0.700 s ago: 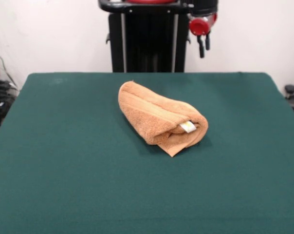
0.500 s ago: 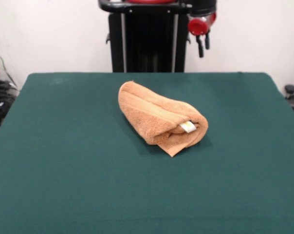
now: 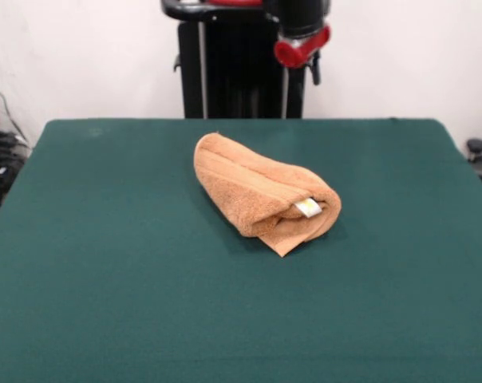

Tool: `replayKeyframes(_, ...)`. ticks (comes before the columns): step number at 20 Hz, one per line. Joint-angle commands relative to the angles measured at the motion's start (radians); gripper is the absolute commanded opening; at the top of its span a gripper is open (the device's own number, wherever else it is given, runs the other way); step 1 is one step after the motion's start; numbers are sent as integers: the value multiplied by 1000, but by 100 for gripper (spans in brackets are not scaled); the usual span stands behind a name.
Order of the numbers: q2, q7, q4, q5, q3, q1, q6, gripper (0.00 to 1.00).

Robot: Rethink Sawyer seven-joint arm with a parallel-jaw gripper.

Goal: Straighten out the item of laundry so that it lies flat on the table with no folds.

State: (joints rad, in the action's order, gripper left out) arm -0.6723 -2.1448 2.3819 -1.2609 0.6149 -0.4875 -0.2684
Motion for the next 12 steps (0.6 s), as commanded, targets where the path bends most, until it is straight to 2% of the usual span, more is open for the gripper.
replayKeyframes(1,101,497,-126,58,180,-57,-188,100)
replayKeyframes(4,84,501,-132,49,196,-70,-187,100)
replayKeyframes(8,47,512,-122,94,243,-98,-186,100)
replayKeyframes(12,4,470,-139,76,236,-80,-159,100)
